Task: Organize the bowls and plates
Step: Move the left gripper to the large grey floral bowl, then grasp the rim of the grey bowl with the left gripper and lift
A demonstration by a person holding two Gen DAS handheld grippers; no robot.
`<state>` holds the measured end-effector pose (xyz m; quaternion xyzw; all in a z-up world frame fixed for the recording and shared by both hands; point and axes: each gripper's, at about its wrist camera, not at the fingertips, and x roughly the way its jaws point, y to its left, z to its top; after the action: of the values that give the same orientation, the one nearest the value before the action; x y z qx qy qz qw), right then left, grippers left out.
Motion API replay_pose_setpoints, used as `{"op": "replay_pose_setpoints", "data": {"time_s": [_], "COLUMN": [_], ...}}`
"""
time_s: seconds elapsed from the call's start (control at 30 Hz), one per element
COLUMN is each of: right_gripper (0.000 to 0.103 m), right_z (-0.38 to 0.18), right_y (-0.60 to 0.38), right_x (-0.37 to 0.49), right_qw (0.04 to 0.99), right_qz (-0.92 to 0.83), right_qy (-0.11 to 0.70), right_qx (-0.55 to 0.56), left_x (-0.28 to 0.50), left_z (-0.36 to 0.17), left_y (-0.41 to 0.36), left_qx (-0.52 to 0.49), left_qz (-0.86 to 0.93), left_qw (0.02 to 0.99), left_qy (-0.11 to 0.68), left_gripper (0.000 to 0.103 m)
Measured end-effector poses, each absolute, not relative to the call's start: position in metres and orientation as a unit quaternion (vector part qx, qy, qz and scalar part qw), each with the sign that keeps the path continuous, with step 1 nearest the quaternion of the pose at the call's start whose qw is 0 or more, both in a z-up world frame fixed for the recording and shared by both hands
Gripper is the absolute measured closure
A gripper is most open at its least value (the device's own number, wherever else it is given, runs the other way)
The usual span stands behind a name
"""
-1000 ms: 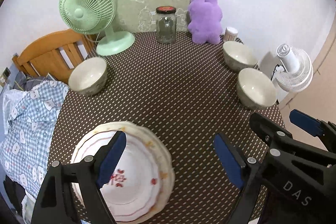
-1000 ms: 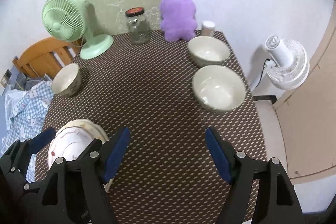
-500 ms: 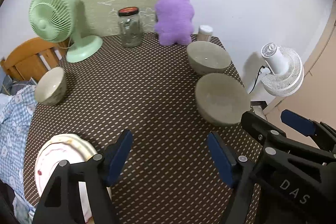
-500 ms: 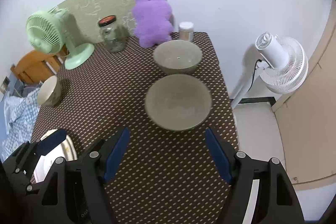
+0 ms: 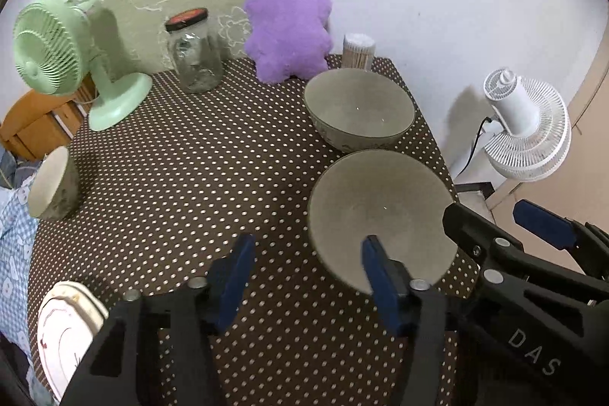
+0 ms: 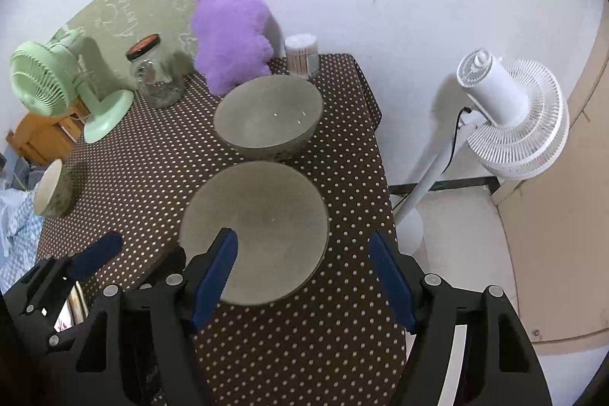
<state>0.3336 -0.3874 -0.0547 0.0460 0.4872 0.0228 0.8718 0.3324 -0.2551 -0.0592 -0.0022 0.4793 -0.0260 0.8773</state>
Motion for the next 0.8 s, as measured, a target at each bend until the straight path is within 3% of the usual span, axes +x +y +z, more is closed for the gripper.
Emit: {"op": "replay_pose_setpoints", "data": {"time_s": [0.37,0.6,0.8], "right_gripper": [0.051,0.064,0.079], "right_z": [-0.092,-0.107,-0.114], "right_y": [-0.397,-0.395,-0.390], "right_x": [0.367,0.378,0.383], "right_qw": [0.856,0.848,0.842], "right_qz": [0.030,0.041,0.041], "right_qy": [0.514,0.525,0.534], "right_qx": [0.058,0.058,0.056], "left_x": [0.364,0.373,0.375], "left_z": [-0.091,-0.106,-0.111], "left_y": [-0.265,-0.268,-0.269], "left_qx": [-0.012,-0.018,-0.016], "left_qz": [-0.011,-0.007,-0.002], "left_qw": [0.862,0.852,0.848], "left_qy": [0.507,0.523,0.530], "left_gripper": [0.066,0.071,0.087]}}
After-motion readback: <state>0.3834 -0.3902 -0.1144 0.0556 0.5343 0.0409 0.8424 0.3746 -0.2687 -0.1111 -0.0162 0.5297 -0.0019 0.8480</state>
